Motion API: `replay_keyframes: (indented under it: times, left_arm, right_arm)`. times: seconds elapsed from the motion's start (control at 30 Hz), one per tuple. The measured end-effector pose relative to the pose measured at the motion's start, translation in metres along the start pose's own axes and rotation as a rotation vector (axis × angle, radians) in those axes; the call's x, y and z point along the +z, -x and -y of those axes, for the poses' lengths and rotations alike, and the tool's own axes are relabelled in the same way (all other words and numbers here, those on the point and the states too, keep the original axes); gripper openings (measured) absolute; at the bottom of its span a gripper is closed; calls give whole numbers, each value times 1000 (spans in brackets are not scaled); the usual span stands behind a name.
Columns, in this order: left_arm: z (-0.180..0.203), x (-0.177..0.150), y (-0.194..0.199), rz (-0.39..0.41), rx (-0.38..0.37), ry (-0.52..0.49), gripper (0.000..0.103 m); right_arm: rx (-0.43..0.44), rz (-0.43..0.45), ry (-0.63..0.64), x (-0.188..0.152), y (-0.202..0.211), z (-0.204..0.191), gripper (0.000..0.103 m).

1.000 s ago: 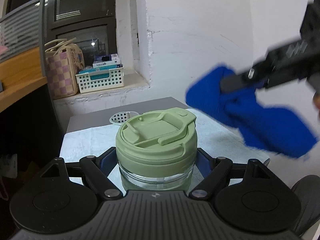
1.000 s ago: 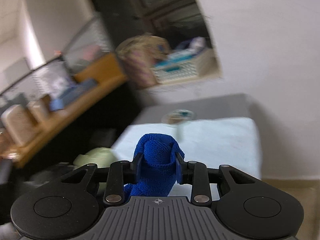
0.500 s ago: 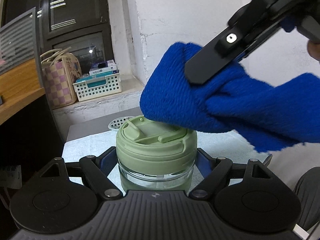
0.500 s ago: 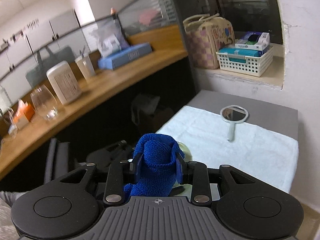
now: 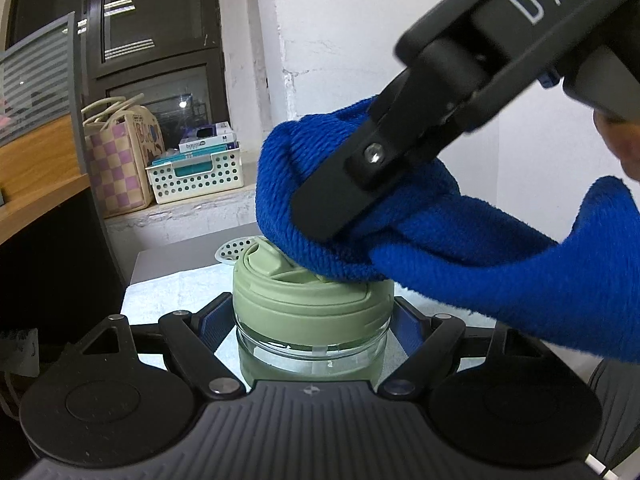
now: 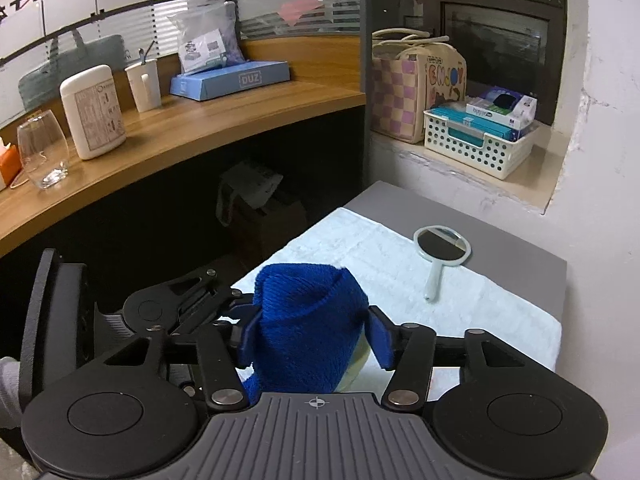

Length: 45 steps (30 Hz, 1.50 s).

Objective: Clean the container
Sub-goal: 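Wipe the jar lid with the blue cloth in the right gripper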

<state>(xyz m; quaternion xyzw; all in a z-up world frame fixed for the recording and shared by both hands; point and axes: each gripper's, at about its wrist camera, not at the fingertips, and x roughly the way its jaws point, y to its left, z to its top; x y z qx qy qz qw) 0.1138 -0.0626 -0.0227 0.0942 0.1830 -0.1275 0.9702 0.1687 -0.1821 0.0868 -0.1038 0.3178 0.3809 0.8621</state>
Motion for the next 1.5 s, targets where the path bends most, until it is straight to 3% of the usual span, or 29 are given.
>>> replay_keyframes:
  times: [0.1, 0.2, 0.27, 0.5, 0.77, 1.1, 1.33, 1.5]
  left_arm:
    - [-1, 1, -1, 3, -5, 13, 87]
    - [-2, 2, -2, 0, -8, 17, 87]
    - [-2, 3, -3, 0, -9, 16, 87]
    - [-2, 0, 0, 13, -14, 9, 87]
    - [0, -2, 2, 20, -22, -10, 87]
    - [2, -2, 0, 23, -16, -25, 87]
    - [3, -1, -1, 29, -16, -41, 87]
    - [2, -3, 1, 30, -19, -35, 87]
  right_arm:
    - [-23, 17, 7, -2, -3, -1, 61]
    - [-9, 24, -12, 0, -2, 3, 48]
    - [24, 22, -38, 4, 2, 10, 46]
    - [214, -72, -215, 17, 13, 43, 46]
    - [294, -169, -370, 18, -6, 62, 46]
    - [178, -123, -374, 23, -10, 66, 43]
    - [270, -156, -375, 23, -1, 64, 43]
    - [247, -170, -372, 22, -9, 63, 43]
